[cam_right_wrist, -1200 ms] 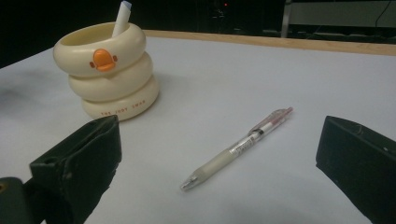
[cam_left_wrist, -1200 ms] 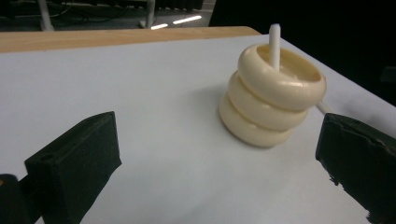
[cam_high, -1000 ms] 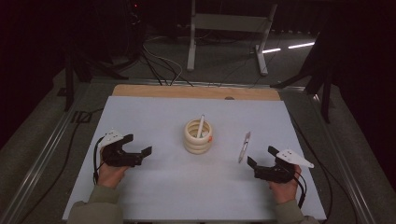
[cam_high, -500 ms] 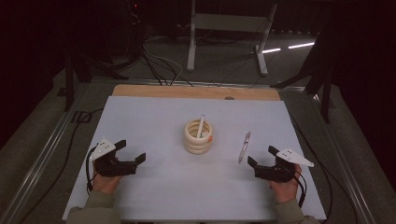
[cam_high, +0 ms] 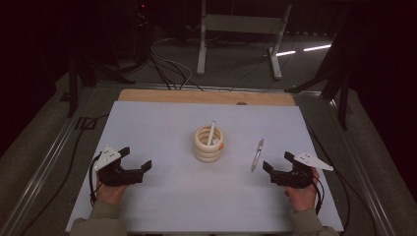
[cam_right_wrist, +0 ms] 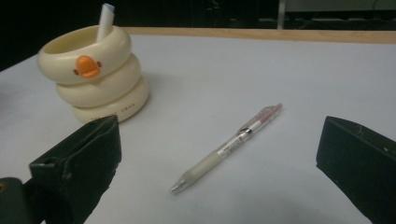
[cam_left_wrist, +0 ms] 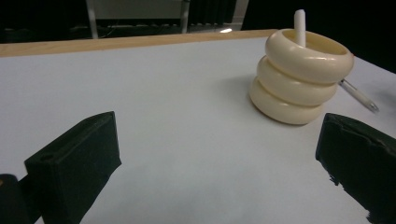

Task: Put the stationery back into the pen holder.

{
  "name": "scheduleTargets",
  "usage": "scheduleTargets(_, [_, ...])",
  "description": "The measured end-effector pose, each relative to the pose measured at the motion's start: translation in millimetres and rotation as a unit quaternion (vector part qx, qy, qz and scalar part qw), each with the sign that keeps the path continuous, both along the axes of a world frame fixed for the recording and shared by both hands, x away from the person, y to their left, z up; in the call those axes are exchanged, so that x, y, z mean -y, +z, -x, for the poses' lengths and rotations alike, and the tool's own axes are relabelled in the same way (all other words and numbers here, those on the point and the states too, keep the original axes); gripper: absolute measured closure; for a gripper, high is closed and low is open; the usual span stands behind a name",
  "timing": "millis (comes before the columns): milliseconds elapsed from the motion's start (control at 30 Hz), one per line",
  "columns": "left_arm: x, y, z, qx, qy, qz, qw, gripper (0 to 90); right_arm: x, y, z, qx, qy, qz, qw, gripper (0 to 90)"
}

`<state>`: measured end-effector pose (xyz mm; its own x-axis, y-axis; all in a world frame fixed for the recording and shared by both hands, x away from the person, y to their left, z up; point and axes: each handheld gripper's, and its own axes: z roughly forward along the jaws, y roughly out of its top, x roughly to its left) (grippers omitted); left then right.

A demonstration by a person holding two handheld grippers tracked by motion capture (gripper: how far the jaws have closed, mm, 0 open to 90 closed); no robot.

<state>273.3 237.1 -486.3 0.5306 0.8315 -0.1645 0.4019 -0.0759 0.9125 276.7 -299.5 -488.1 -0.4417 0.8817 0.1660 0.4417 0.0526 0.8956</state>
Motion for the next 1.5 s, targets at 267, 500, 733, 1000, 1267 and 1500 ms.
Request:
scheduleTargets(267, [-3.0, -1.8, -2.4, -0.008, -0.007, 0.014, 0.9999, 0.3, -6.0, 8.6, -10.9, -0.02, 0.005, 0.02, 0.9996, 0.4])
scheduleTargets(500, [2.6, -4.0, -2.2, -0.01, -0.006, 0.011, 0.9999, 0.2, -12.2, 13.4, -21.1, -0.045, 0.0, 0.029, 0.9986, 0.4])
scheduleTargets(733, [0.3, -5.4, -2.6, -0.01, 0.008, 0.018, 0.9998, 0.2, -15.9, 14.3, -32.6, -0.062, -0.011, 0.034, 0.9975, 0.4])
scheduleTargets(1000, [1.2, -5.8, -2.4, -0.011, 0.005, 0.017, 0.9998, 0.2, -25.9, 8.2, -41.1, -0.099, -0.026, 0.055, 0.9933, 0.3])
scheduleTargets(1267, [-0.7, -7.2, -3.8, -0.016, 0.009, 0.023, 0.9996, 0.2, -42.0, -0.2, -46.6, -0.142, -0.042, 0.08, 0.9858, 0.4])
scheduleTargets(1500, [-2.2, -7.1, -3.4, -0.016, 0.015, 0.025, 0.9995, 0.2, -51.6, -10.2, -50.6, -0.175, -0.039, 0.093, 0.9794, 6.3])
